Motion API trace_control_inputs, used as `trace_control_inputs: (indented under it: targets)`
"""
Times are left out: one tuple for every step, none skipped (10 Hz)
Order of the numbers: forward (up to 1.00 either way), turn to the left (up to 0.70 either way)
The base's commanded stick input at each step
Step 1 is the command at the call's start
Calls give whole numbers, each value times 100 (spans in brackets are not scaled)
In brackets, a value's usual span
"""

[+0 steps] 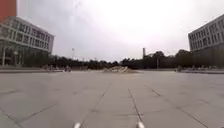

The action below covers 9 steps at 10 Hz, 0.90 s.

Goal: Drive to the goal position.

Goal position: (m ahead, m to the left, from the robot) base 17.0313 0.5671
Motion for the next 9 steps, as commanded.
trace_control_inputs:
  targets:
    - [50, 0]
    - [50, 0]
    - [50, 0]
    - [50, 0]
    - [50, 0]
    - [50, 0]
    - [50, 0]
    - [50, 0]
    - [50, 0]
